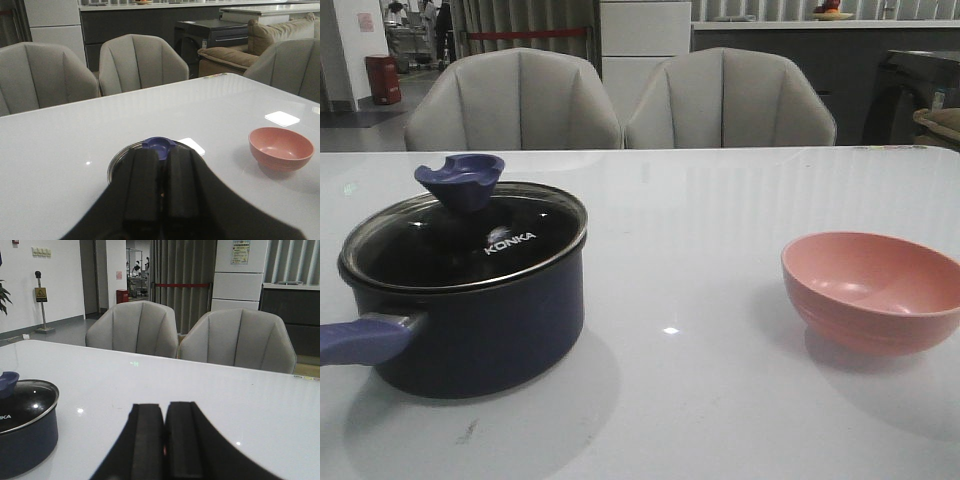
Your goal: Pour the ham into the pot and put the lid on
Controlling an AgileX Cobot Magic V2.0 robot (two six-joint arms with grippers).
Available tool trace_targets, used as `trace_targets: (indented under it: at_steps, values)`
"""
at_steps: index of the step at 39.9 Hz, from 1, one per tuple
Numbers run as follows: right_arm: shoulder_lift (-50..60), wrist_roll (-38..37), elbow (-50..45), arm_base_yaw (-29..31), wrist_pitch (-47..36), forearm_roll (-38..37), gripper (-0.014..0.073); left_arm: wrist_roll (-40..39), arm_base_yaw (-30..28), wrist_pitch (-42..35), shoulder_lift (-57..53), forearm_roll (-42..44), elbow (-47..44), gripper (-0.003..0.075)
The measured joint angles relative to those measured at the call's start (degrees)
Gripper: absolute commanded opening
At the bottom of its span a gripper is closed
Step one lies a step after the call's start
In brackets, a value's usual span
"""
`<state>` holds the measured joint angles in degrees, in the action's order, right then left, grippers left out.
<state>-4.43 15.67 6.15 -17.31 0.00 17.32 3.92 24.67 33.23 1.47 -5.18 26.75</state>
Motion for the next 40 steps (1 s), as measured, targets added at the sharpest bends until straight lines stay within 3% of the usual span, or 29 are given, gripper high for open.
trace_targets:
  at_steps: [15,22,30,40]
  values:
    - [0.0,0.0,0.0,0.0,0.0,0.12,0.0152,0.0,0.0,-0.03,0.0,0.0,0.0,0.0113]
    - [0.0,0.0,0.0,0.0,0.0,0.12,0.0152,0.0,-1.33,-3.92,-0.14,5.18,-2.96,0.0113]
    - [0.0,0.0,0.0,0.0,0.0,0.12,0.0152,0.0,-12.15,-11.06,-1.82,8.48,-11.57,0.0113]
    - [0.0,0.0,0.0,0.0,0.0,0.12,0.0152,0.0,-23.36,-24.19,-1.82,6.13,-23.44,0.0113]
